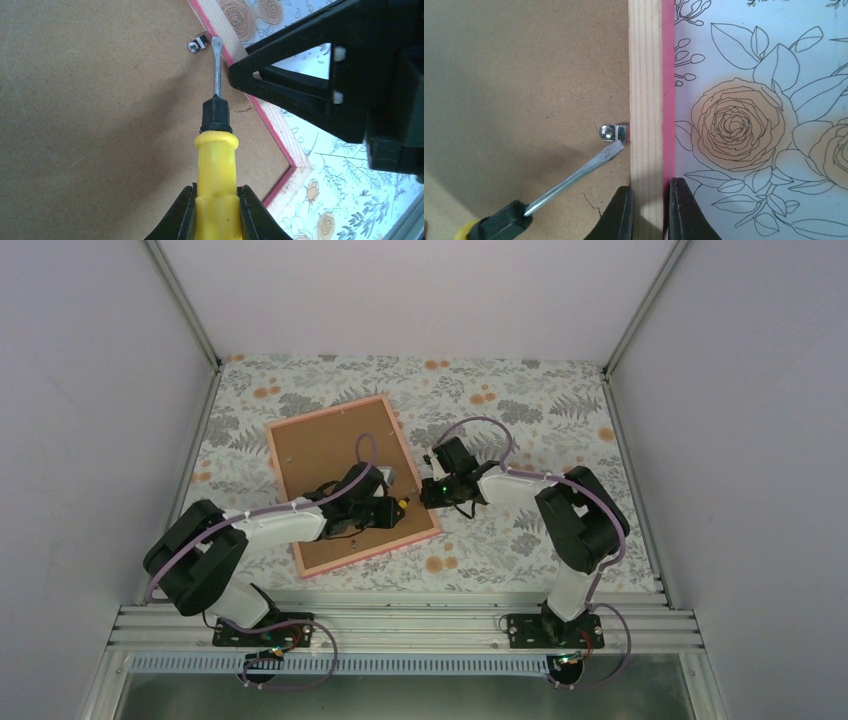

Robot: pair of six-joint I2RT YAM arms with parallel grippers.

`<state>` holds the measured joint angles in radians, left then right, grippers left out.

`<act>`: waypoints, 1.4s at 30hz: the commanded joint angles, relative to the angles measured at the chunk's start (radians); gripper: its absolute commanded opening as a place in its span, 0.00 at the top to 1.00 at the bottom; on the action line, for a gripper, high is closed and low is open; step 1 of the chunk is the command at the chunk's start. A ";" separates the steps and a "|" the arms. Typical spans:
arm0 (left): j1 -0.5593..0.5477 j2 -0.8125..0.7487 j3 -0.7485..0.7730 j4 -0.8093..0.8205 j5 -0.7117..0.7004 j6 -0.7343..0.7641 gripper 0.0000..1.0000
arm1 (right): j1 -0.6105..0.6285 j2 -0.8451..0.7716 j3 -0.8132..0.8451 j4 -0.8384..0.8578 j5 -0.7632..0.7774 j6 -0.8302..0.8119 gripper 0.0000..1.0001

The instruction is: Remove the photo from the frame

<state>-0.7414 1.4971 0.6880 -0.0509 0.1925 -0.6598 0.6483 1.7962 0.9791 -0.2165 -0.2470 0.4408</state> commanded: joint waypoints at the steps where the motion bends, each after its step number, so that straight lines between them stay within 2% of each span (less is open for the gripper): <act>1: -0.010 -0.055 -0.011 0.002 0.004 -0.010 0.98 | 0.024 -0.011 -0.028 -0.040 -0.027 0.013 0.96; 31: -0.023 0.006 -0.009 0.002 -0.026 -0.024 0.98 | 0.024 -0.002 -0.034 -0.034 -0.028 0.013 0.96; 42: -0.021 0.017 -0.002 0.008 -0.097 -0.035 0.98 | 0.024 -0.004 -0.039 -0.035 -0.028 0.012 0.96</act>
<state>-0.7616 1.5005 0.6716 -0.0360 0.1555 -0.6888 0.6491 1.7927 0.9718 -0.2089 -0.2478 0.4435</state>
